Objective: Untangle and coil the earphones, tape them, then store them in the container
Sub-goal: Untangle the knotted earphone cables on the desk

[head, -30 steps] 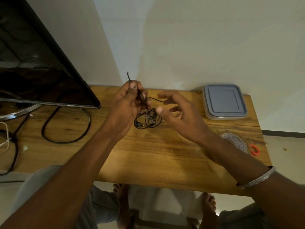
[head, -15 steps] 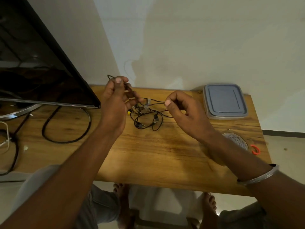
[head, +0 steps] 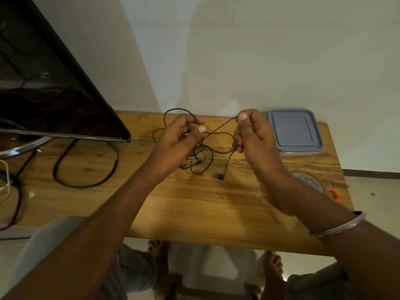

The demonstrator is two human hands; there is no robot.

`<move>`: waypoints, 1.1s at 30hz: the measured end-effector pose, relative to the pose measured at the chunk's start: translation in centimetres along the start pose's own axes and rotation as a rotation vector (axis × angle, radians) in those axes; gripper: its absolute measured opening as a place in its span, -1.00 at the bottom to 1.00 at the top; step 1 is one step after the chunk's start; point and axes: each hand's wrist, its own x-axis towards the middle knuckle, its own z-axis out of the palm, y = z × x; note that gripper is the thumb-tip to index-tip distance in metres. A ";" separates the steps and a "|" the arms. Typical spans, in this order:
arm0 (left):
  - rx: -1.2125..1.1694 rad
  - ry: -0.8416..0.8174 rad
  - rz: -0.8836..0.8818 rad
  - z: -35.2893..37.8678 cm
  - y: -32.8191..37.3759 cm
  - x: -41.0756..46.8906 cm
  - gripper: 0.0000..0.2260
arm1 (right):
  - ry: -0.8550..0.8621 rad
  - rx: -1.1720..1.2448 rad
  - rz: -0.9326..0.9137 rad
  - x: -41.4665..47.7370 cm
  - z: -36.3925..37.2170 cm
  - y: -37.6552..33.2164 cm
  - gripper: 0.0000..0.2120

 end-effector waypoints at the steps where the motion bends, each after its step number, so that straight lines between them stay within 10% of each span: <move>1: 0.049 -0.029 -0.013 -0.3 -0.1 0.0 -0.84 | 0.043 -0.002 0.025 0.2 -0.2 0.1 -0.79; 12: -0.132 -0.122 -0.114 -1.0 1.3 0.0 -0.79 | 0.101 -0.205 0.055 0.5 -0.8 2.0 -0.79; 22: 0.224 0.450 0.403 -2.2 0.7 0.7 -0.78 | -0.101 -0.367 0.078 0.7 -1.1 1.8 -0.87; 27: -0.474 0.288 0.023 -2.7 2.3 0.6 -0.77 | -0.246 -0.592 0.055 0.0 -0.7 2.4 -0.77; 33: 0.124 0.136 0.267 -0.5 1.7 -0.2 -0.83 | -0.338 -0.180 -0.149 -0.9 0.9 1.1 -0.64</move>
